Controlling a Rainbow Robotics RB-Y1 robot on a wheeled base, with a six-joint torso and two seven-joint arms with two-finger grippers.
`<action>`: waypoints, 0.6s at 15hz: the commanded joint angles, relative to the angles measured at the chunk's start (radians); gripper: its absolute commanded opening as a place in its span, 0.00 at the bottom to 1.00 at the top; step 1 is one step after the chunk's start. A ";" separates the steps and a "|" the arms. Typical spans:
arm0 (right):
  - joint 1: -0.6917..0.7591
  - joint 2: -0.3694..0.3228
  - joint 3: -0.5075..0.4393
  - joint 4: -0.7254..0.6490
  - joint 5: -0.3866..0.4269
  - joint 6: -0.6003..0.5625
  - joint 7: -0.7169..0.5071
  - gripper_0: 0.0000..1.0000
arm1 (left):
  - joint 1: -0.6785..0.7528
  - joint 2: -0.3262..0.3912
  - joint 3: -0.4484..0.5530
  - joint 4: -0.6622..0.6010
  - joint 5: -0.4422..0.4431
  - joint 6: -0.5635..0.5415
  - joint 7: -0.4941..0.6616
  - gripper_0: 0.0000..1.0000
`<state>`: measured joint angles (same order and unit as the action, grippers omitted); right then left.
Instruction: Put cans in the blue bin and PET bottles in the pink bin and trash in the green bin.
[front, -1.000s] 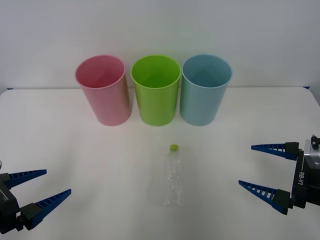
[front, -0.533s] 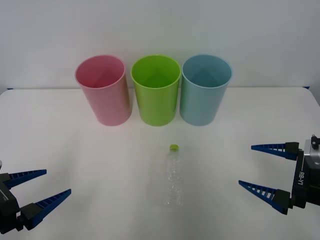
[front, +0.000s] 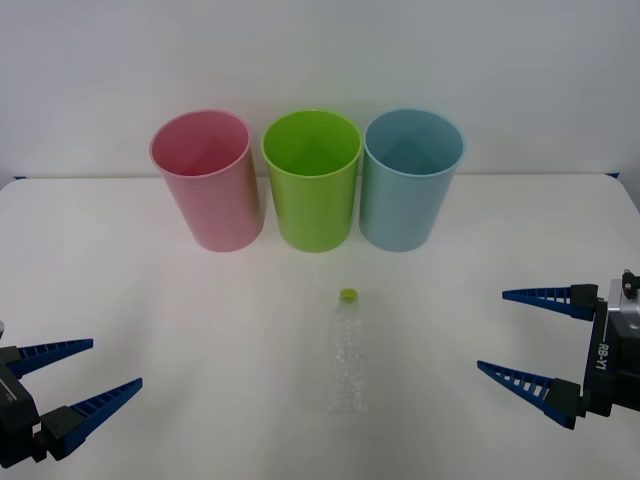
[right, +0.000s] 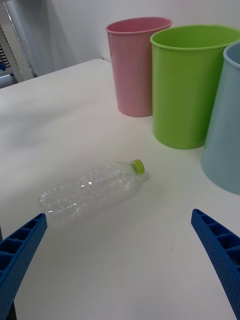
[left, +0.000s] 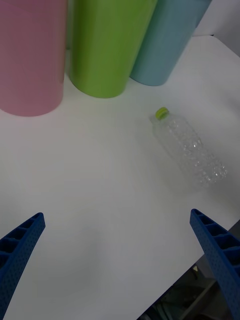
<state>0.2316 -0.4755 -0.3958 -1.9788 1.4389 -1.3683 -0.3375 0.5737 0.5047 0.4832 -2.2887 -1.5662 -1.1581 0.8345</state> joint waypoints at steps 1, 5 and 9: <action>0.000 0.000 0.000 0.000 0.000 0.000 0.000 1.00 | 0.000 0.000 0.000 0.000 0.000 0.000 0.000 1.00; 0.000 0.000 0.000 0.000 0.000 0.000 0.000 1.00 | 0.000 0.000 0.000 0.000 0.000 0.000 0.000 1.00; 0.037 0.017 -0.002 -0.018 0.025 0.008 -0.014 1.00 | 0.000 0.000 0.000 0.000 0.000 0.000 0.000 1.00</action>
<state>0.2615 -0.4587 -0.3965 -1.9884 1.4604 -1.3661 -0.3435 0.5738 0.5047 0.4832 -2.2886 -1.5662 -1.1582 0.8345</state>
